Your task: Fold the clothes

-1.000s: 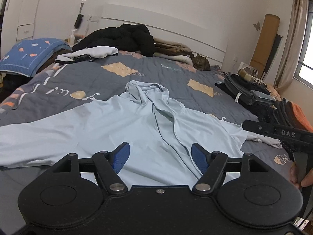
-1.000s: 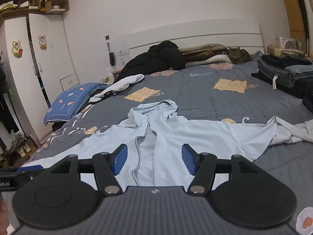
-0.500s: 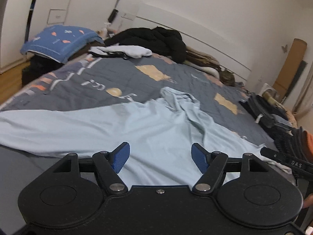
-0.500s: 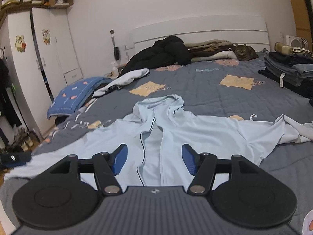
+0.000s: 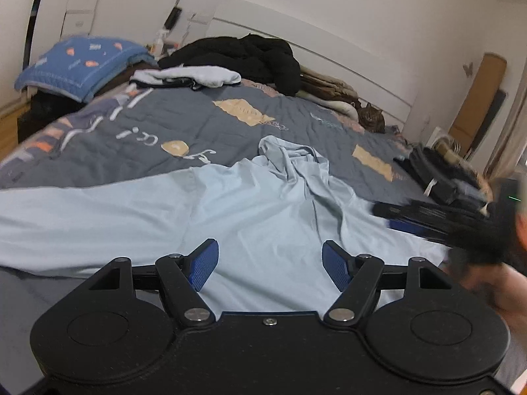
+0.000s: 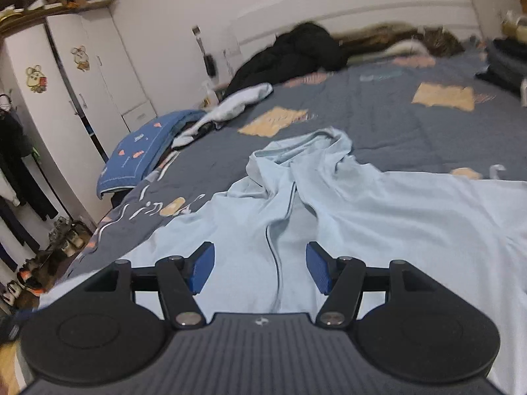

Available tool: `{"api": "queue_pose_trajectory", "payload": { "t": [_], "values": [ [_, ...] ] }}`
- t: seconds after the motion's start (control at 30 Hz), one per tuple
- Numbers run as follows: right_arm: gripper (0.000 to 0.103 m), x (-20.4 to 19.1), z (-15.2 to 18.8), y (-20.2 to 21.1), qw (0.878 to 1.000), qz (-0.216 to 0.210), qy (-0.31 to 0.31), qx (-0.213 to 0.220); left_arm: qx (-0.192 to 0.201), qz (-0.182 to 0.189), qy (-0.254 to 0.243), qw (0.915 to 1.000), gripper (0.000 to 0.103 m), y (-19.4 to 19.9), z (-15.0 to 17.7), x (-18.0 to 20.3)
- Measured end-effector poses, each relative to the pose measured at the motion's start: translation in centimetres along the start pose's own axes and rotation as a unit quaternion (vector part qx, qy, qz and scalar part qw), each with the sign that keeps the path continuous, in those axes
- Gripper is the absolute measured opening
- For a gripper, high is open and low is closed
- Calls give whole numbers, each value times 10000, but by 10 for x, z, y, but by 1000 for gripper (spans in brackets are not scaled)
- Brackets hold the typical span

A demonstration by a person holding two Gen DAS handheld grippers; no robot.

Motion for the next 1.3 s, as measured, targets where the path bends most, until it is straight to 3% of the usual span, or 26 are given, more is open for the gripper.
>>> {"api": "queue_pose_trajectory", "payload": {
  "t": [0.27,0.37,0.63,0.7,0.77,0.83,0.97,1.07,1.23,1.3],
  "values": [
    [60,14,-48,-110,9970,396,-436,-497,85,128,190,9997,69,-1,-11,-4],
    [60,17,-54,-141,9960,402,-490,-632,93,141,310,9994,69,-4,-14,-7],
    [57,14,-55,-192,9926,896,-162,-801,75,214,455,9987,69,-7,-16,-9],
    [46,11,-54,-201,9920,928,-84,-850,77,214,457,9987,69,-7,-16,-9],
    [21,4,-55,-208,9903,1097,178,-840,57,189,485,9986,69,-9,-16,-11],
    [8,-1,-58,-209,9907,1044,338,-800,51,185,538,9984,69,-8,-16,-13],
    [8,-19,-71,-197,9910,916,906,-350,64,191,584,9981,69,-8,-17,-14],
    [8,-32,-78,-195,9805,1086,1637,63,57,203,553,9982,69,-8,-17,-11],
    [12,-29,-72,-219,9639,1561,2144,-237,37,192,513,9985,69,-10,-16,-11],
    [14,-26,-70,-214,9640,1565,2141,-219,47,198,533,9984,69,-9,-17,-12]
  ]
}}
Point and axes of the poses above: each gripper's, at about its wrist camera, not at the fingertips, and y roughly against the way its jaws point, x to its right, z to its underside, the point moved 2 cm from there along -y, roughly the way its jaws point, and after that the axes turned 7 degrees about -y, right-handed, at the moved point
